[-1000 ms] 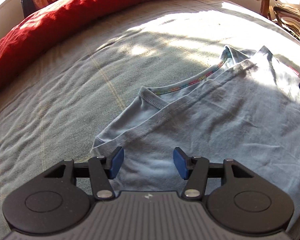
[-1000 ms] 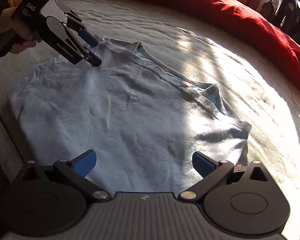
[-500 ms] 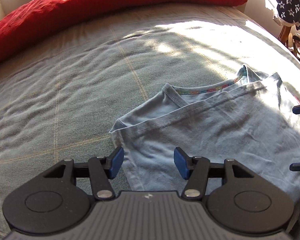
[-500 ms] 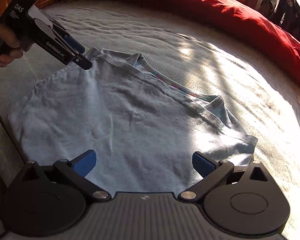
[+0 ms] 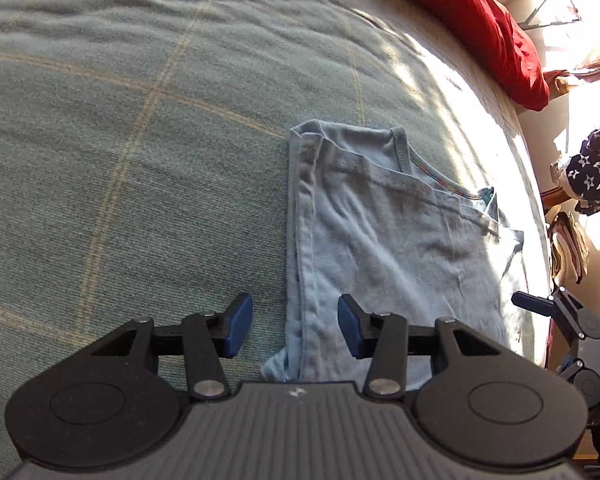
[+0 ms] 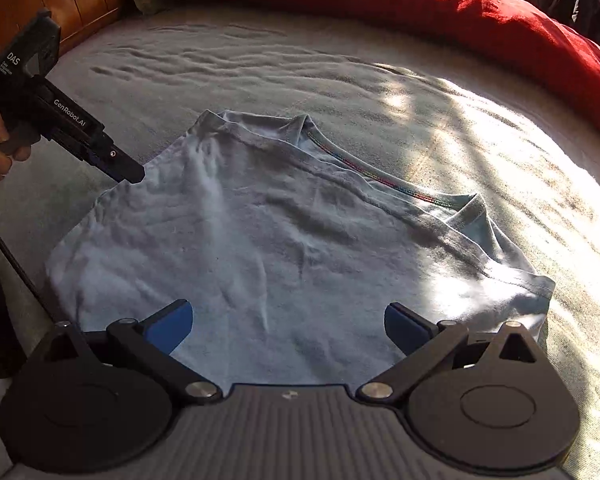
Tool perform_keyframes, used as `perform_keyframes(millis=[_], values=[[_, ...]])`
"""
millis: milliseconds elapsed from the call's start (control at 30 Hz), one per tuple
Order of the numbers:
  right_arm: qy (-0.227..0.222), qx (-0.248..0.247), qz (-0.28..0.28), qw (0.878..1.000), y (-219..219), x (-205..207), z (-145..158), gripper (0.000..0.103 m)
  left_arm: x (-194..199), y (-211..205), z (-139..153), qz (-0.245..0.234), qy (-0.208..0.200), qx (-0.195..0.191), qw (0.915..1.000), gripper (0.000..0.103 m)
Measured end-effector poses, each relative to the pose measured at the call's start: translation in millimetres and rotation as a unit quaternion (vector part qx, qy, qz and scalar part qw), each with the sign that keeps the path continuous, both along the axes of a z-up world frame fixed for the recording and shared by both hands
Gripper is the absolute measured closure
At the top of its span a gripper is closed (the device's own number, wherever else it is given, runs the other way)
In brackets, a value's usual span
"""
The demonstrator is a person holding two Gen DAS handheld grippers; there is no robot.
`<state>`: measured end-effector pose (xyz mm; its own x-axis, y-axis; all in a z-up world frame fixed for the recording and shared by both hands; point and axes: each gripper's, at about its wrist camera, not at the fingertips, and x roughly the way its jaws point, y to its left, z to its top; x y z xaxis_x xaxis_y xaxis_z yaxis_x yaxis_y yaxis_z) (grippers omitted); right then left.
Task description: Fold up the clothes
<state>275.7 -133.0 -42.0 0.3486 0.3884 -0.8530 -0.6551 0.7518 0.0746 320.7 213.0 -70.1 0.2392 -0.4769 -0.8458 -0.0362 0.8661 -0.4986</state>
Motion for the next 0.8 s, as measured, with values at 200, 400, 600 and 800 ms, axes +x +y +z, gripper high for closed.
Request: perform_keyframes(millis=[200, 400, 600, 800], values=[[0.005, -0.003, 0.012, 1.0, 11.5, -3.7, -0.9, 0.0, 26.6, 0.5, -11.5, -0.008, 0.0, -0.046, 0.9989, 0.058], [0.006, 0.001, 0.011, 1.0, 19.4, -4.0, 1.9, 0.0, 57.8, -4.3, -15.5, -0.025, -0.021, -0.052, 0.9981, 0.058], [-0.002, 0.002, 0.026, 1.0, 35.8, -5.0, 4.7, 0.0, 68.2, -2.6, -20.0, -0.037, -0.023, -0.069, 0.9966, 0.058], [-0.017, -0.009, 0.098, 0.995, 72.4, -16.4, 5.8, 0.0, 58.7, 8.4, -23.9, -0.032, 0.005, -0.101, 0.9944, 0.06]])
